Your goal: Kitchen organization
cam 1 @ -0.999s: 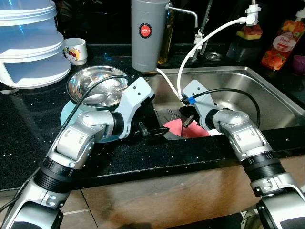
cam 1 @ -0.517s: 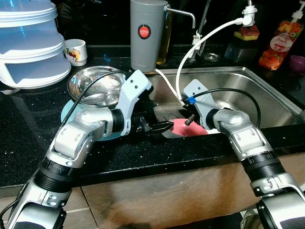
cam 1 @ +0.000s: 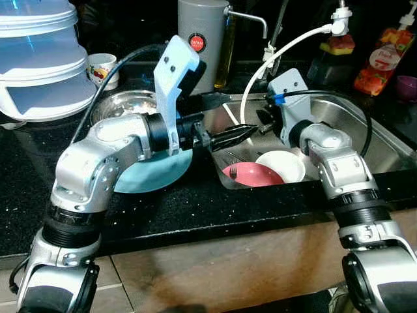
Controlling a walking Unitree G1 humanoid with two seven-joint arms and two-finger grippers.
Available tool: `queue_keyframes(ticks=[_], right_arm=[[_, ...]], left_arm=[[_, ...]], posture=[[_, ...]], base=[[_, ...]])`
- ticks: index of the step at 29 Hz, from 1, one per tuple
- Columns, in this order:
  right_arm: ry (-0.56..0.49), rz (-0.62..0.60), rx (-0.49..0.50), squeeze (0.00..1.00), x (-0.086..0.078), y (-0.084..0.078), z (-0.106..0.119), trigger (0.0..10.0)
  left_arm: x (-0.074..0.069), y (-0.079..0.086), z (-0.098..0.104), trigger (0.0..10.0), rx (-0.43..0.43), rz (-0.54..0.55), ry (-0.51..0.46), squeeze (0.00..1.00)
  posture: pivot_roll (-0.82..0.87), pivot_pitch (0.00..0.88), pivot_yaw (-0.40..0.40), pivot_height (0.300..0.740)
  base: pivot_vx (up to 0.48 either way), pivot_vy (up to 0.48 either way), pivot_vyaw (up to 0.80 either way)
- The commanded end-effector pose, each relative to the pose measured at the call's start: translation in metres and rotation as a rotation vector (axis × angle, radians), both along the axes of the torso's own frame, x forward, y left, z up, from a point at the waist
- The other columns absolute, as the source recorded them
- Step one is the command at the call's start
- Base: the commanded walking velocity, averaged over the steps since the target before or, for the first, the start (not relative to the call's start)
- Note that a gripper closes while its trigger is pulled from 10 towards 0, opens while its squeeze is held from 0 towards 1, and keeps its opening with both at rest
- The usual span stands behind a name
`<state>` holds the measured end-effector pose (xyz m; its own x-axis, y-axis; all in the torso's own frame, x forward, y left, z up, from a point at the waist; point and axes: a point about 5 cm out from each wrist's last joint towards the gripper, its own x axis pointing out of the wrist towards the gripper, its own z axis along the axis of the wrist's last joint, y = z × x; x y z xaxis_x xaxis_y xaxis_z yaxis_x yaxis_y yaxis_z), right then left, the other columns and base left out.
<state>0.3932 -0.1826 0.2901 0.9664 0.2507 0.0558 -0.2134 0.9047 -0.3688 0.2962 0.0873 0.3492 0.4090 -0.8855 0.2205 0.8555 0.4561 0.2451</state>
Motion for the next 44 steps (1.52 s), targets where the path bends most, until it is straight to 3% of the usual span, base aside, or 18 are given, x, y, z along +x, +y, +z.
queue_keyframes(ticks=[1,9,10,11,12,18,19,20,21,26,27,31,37,38,39,40,41,44], right_arm=[[-0.067,-0.053,0.043,0.0,0.001,-0.009,0.013,10.0],[-0.248,-0.095,0.206,0.0,-0.002,-0.016,0.039,10.0],[-0.287,-0.062,0.296,0.0,-0.004,-0.013,0.047,10.0],[-0.287,-0.062,0.296,0.0,-0.004,-0.013,0.047,10.0],[-0.287,-0.036,0.356,0.0,-0.004,-0.009,0.048,10.0],[-0.233,0.028,0.422,0.0,0.003,0.012,0.038,10.0],[-0.224,0.044,0.443,0.53,0.004,0.016,0.036,10.0],[-0.224,0.044,0.443,0.53,0.004,0.016,0.036,10.0],[-0.211,0.063,0.472,1.0,0.004,0.02,0.033,10.0],[-0.166,0.114,0.548,1.0,0.004,0.035,0.025,10.0],[-0.145,0.138,0.568,1.0,0.004,0.042,0.022,10.0],[-0.093,0.19,0.608,1.0,0.001,0.06,0.013,10.0],[-0.02,0.236,0.586,1.0,0.002,0.082,0.0,10.0],[-0.014,0.241,0.575,0.57,0.002,0.085,-0.001,10.0],[-0.014,0.241,0.575,0.57,0.002,0.085,-0.001,10.0],[-0.006,0.248,0.572,0.14,0.002,0.089,-0.003,10.0],[0.002,0.254,0.572,0.0,0.002,0.093,-0.003,10.0],[0.013,0.269,0.581,0.0,0.001,0.099,-0.003,10.0]], left_arm=[[-0.007,0.002,0.015,10.0,-0.032,-0.014,-0.048,0.0],[-0.006,0.03,0.04,10.0,-0.068,0.138,-0.146,0.0],[-0.001,0.049,0.045,10.0,-0.021,0.28,-0.155,0.0],[-0.001,0.049,0.045,10.0,-0.021,0.28,-0.155,0.0],[0.002,0.064,0.045,10.0,0.027,0.379,-0.157,0.0],[-0.008,0.109,0.035,10.0,0.144,0.484,-0.138,0.0],[-0.01,0.118,0.033,10.0,0.161,0.511,-0.129,0.0],[-0.01,0.118,0.033,10.0,0.161,0.511,-0.129,0.0],[-0.012,0.127,0.032,10.0,0.173,0.542,-0.118,0.0],[-0.023,0.154,0.03,10.0,0.208,0.618,-0.086,0.0],[-0.028,0.167,0.028,10.0,0.218,0.657,-0.075,0.0],[-0.042,0.186,0.022,10.0,0.254,0.656,-0.113,0.0],[-0.052,0.202,0.008,10.0,0.263,0.675,-0.096,0.0],[-0.053,0.203,0.006,10.0,0.27,0.677,-0.089,0.0],[-0.053,0.203,0.006,10.0,0.27,0.677,-0.089,0.0],[-0.053,0.203,0.003,10.0,0.274,0.675,-0.081,0.0],[-0.054,0.202,0.001,10.0,0.273,0.673,-0.076,0.0],[-0.056,0.201,-0.002,10.0,0.265,0.667,-0.072,0.0]], posture=[[0.05,0.084,-0.064,0.74],[0.05,0.085,-0.06,0.74],[0.05,0.084,-0.058,0.74],[0.05,0.084,-0.058,0.74],[0.05,0.086,-0.057,0.74],[0.06,0.085,-0.066,0.74],[0.07,0.086,-0.068,0.74],[0.07,0.086,-0.068,0.74],[0.07,0.087,-0.073,0.74],[0.08,0.089,-0.074,0.74],[0.08,0.092,-0.075,0.74],[0.08,0.089,-0.076,0.74],[0.08,0.088,-0.085,0.74],[0.08,0.088,-0.085,0.74],[0.08,0.088,-0.085,0.74],[0.08,0.086,-0.091,0.74],[0.08,0.085,-0.093,0.74],[0.08,0.086,-0.097,0.74]], base=[[0.0,0.0,0.0],[0.0,0.0,0.0],[0.0,0.0,0.0],[0.0,0.0,0.0],[0.0,0.0,0.0],[0.0,0.0,0.0],[0.0,0.0,0.0],[0.0,0.0,0.0],[0.0,0.0,0.0],[0.0,0.0,0.0],[0.0,0.0,0.0],[0.0,0.0,0.0],[0.0,0.0,0.0],[0.0,0.0,0.0],[0.0,0.0,0.0],[0.0,0.0,0.0],[0.0,0.0,0.0],[0.0,0.0,0.0]])
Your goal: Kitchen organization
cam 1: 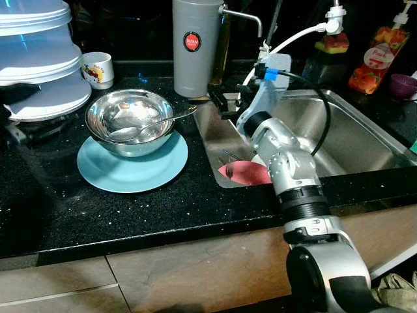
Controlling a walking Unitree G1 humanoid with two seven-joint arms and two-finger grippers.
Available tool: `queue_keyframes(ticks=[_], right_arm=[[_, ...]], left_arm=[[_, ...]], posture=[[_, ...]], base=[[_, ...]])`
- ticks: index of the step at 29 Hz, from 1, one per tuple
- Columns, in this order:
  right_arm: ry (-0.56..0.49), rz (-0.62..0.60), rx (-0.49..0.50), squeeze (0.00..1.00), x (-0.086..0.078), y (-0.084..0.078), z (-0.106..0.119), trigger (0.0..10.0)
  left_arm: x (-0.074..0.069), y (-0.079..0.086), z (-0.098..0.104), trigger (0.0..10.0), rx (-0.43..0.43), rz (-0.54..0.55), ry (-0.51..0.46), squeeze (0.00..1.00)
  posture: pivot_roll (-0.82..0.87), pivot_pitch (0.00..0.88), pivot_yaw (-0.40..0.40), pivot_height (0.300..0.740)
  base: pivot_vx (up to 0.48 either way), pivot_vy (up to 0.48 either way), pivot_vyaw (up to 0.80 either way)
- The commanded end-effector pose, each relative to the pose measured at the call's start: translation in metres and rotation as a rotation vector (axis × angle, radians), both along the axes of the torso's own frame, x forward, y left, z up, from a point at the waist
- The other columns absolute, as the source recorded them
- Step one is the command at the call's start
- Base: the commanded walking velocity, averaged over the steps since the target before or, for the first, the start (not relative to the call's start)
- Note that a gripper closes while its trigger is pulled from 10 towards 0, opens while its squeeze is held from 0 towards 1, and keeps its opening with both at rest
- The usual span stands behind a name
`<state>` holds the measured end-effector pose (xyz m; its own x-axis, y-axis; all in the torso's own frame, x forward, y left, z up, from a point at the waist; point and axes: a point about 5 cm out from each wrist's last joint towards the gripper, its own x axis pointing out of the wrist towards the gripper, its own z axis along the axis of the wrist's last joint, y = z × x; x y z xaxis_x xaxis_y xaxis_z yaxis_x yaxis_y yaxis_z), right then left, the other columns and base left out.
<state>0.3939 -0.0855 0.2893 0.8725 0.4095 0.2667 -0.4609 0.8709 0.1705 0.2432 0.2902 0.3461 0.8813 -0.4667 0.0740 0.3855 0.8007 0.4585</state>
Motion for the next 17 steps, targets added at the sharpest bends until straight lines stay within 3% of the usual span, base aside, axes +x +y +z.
queue_keyframes(ticks=[1,7,8,9,17], right_arm=[[0.024,0.024,0.0,0.0,0.0,0.006,-0.002,10.0],[0.105,0.126,0.115,0.0,-0.005,0.022,-0.005,10.0],[0.14,0.157,0.176,0.1,-0.007,0.026,-0.008,10.0],[0.158,0.17,0.213,1.0,-0.008,0.028,-0.008,10.0],[0.192,0.174,0.258,1.0,-0.009,0.031,-0.008,10.0]], left_arm=[[-0.004,-0.002,-0.001,10.0,0.004,-0.018,-0.008,0.0],[-0.007,-0.003,-0.007,10.0,-0.004,-0.028,-0.007,0.0],[-0.007,-0.004,-0.007,10.0,-0.004,-0.03,-0.007,0.0],[-0.007,-0.004,-0.007,10.0,-0.004,-0.031,-0.008,0.0],[-0.008,-0.006,-0.007,10.0,-0.009,-0.036,-0.014,0.0]], posture=[[0.08,0.086,-0.098,0.74],[0.08,0.087,-0.1,0.74],[0.08,0.09,-0.099,0.74],[0.08,0.09,-0.099,0.74],[0.07,0.095,-0.096,0.74]], base=[[0.0,0.0,0.0],[0.0,0.0,0.0],[0.0,0.0,0.0],[0.0,0.0,0.0],[0.0,0.0,0.0]])
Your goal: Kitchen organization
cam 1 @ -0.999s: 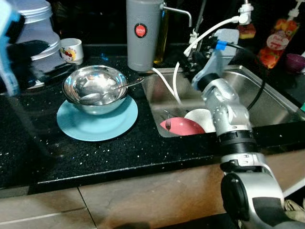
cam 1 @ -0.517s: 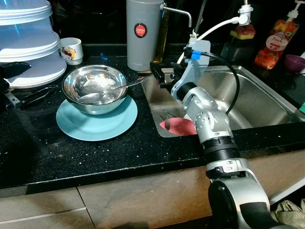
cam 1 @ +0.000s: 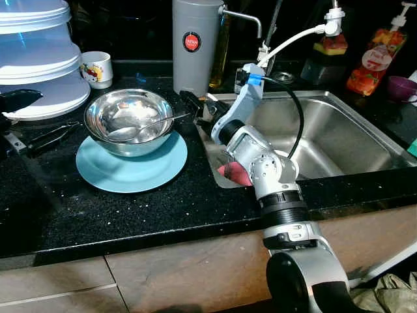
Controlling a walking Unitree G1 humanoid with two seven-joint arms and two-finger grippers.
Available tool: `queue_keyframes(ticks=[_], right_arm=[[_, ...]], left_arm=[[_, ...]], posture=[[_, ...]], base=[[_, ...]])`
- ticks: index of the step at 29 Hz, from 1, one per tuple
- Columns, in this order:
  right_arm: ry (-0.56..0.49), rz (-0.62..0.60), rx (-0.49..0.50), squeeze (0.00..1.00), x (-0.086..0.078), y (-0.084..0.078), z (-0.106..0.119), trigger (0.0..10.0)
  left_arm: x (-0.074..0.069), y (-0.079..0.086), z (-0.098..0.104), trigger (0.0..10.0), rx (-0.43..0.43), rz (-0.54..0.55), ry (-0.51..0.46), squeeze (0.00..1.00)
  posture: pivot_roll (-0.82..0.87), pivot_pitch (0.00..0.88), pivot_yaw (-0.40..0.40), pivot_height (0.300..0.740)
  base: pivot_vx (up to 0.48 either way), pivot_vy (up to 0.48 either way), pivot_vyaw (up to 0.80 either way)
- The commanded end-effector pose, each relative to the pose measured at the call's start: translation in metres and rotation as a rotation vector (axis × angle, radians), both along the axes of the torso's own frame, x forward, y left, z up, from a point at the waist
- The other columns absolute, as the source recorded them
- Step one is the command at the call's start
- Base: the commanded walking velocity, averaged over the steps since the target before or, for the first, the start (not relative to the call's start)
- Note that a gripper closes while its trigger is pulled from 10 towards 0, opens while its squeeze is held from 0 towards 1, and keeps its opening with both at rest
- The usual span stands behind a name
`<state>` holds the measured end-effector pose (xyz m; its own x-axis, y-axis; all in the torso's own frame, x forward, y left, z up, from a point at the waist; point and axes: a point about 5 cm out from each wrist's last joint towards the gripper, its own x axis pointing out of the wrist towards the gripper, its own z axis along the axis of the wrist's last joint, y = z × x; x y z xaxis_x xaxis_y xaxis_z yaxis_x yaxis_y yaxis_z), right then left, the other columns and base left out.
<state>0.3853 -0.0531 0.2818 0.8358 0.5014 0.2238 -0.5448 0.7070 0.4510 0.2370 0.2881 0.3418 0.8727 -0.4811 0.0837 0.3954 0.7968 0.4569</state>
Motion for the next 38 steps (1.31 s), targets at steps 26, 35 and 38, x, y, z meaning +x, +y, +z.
queue_keyframes(ticks=[26,35,38], right_arm=[[0.101,0.093,0.004,0.0,-0.014,0.041,-0.012,10.0],[0.098,0.093,0.017,0.0,-0.013,0.047,-0.01,10.0],[0.095,0.097,0.019,0.0,-0.013,0.049,-0.009,10.0]], left_arm=[[-0.001,-0.01,-0.006,10.0,-0.003,-0.061,0.02,0.0],[-0.001,-0.009,-0.005,10.0,0.001,-0.063,0.026,0.0],[-0.002,-0.009,-0.006,10.0,0.0,-0.064,0.029,0.0]], posture=[[0.08,0.1,-0.09,0.74],[0.08,0.104,-0.09,0.74],[0.08,0.107,-0.092,0.74]], base=[[0.0,0.0,0.0],[0.0,0.0,0.0],[0.0,0.0,0.0]])
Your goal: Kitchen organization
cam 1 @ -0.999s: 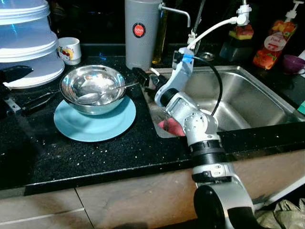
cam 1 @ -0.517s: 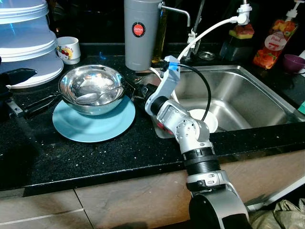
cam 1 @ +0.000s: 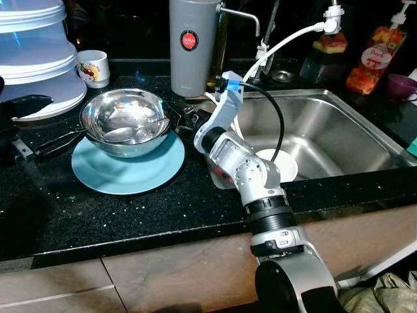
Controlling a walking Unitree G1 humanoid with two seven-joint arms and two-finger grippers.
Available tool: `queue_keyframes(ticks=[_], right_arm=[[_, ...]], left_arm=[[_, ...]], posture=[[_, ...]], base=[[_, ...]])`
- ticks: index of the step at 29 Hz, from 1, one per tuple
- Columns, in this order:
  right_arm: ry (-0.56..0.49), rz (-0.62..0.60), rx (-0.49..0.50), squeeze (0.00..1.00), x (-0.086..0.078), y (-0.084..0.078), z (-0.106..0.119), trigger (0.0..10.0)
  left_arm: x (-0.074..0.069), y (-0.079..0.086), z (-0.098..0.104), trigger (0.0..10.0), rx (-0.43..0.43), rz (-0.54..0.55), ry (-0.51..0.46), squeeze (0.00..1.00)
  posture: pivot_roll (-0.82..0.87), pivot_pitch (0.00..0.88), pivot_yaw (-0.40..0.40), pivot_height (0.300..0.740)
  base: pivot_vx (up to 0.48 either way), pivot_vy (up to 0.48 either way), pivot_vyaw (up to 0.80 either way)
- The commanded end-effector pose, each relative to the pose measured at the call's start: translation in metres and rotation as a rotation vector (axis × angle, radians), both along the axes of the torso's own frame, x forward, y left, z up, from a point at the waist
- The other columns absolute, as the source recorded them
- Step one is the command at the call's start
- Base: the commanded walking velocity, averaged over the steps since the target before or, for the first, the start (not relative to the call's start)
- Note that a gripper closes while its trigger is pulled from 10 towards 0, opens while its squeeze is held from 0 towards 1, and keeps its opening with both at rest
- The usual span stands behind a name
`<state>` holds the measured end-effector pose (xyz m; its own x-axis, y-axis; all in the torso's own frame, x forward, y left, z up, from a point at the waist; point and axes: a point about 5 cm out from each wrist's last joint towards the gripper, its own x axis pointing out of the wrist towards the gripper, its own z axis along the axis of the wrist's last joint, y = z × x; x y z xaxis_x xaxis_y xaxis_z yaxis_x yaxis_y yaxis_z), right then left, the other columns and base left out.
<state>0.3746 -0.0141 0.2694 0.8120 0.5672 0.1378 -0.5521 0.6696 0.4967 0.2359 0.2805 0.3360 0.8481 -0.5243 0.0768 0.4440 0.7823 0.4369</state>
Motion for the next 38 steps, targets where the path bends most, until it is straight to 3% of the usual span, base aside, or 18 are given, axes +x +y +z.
queue_keyframes(ticks=[1,2,3,4,5,32,38], right_arm=[[-0.001,0.018,0.031,0.0,-0.002,0.01,0.003,10.0],[-0.003,0.02,0.032,0.0,-0.002,0.01,0.004,9.3],[-0.004,0.02,0.033,0.0,-0.002,0.01,0.004,3.9],[-0.004,0.021,0.035,0.0,-0.002,0.01,0.004,0.7],[-0.005,0.021,0.037,0.0,-0.002,0.01,0.004,0.0],[-0.032,0.017,0.077,0.0,0.0,0.003,0.017,0.0],[0.023,0.016,0.218,0.0,0.007,-0.018,0.031,0.0]], left_arm=[[-0.001,-0.002,0.0,10.0,0.016,-0.013,0.011,0.0],[-0.001,-0.002,0.0,10.0,0.016,-0.014,0.012,0.0],[-0.001,-0.002,0.0,10.0,0.015,-0.014,0.013,0.0],[-0.001,-0.002,0.0,10.0,0.015,-0.014,0.013,0.0],[-0.001,-0.002,0.0,10.0,0.015,-0.015,0.013,0.0],[0.001,-0.004,0.003,10.0,0.022,-0.032,0.006,0.0],[-0.001,-0.008,0.008,10.0,0.01,-0.064,-0.004,0.0]], posture=[[0.08,0.107,-0.092,0.74],[0.08,0.107,-0.092,0.74],[0.08,0.107,-0.092,0.74],[0.08,0.107,-0.092,0.74],[0.08,0.107,-0.091,0.74],[0.08,0.088,-0.084,0.74],[0.08,0.081,-0.083,0.74]], base=[[0.0,0.0,0.0],[0.0,0.0,0.0],[0.0,0.0,0.0],[0.0,0.0,0.0],[0.0,0.0,0.0],[0.0,0.0,0.0],[0.0,0.0,0.0]])
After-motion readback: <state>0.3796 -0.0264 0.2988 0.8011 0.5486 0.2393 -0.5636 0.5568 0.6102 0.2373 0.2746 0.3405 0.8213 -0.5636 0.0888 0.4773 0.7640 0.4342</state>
